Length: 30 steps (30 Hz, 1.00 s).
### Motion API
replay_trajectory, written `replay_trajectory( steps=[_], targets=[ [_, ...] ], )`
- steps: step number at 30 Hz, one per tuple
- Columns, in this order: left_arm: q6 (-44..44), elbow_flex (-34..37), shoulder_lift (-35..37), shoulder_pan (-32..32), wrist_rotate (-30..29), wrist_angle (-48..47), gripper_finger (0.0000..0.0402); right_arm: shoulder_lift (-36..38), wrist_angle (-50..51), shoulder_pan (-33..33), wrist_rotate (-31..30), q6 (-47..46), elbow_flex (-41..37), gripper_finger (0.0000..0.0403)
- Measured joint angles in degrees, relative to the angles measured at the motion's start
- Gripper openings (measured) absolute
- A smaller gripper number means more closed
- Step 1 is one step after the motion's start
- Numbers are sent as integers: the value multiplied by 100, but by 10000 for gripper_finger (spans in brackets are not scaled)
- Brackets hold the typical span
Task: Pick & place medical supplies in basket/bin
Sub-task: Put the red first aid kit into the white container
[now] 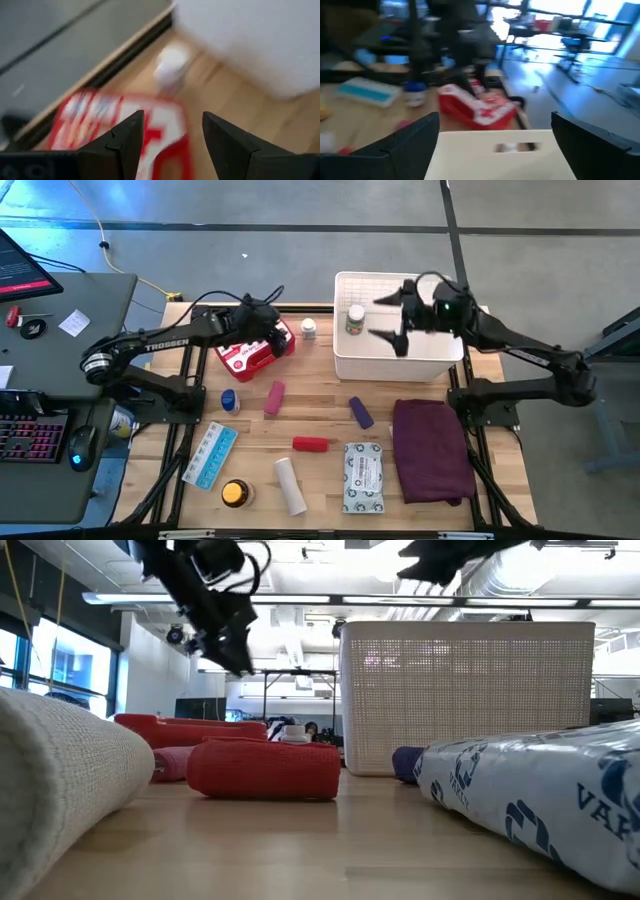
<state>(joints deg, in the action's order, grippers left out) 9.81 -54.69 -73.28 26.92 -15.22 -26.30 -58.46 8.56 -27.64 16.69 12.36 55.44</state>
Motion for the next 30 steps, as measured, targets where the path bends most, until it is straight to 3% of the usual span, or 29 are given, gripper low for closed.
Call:
replay_trajectory(
  steps=[3, 13, 21, 30],
  targets=[
    [355, -210, -198, 8, -342, -992, 234, 151, 227, 655, -296, 168, 0, 373],
    [594, -271, -1093, -36, -195, -1801, 234, 185, 381, 2451, -1841, 496, -2, 373],
    [674, -333, -1134, -160, -188, -2132, 234, 197, 561, 2976, -2513, 531, -2, 363],
    [574, -1168, -1082, -884, -277, -2803, 234, 197, 647, 3006, -2711, 390, -2, 347]
  ],
)
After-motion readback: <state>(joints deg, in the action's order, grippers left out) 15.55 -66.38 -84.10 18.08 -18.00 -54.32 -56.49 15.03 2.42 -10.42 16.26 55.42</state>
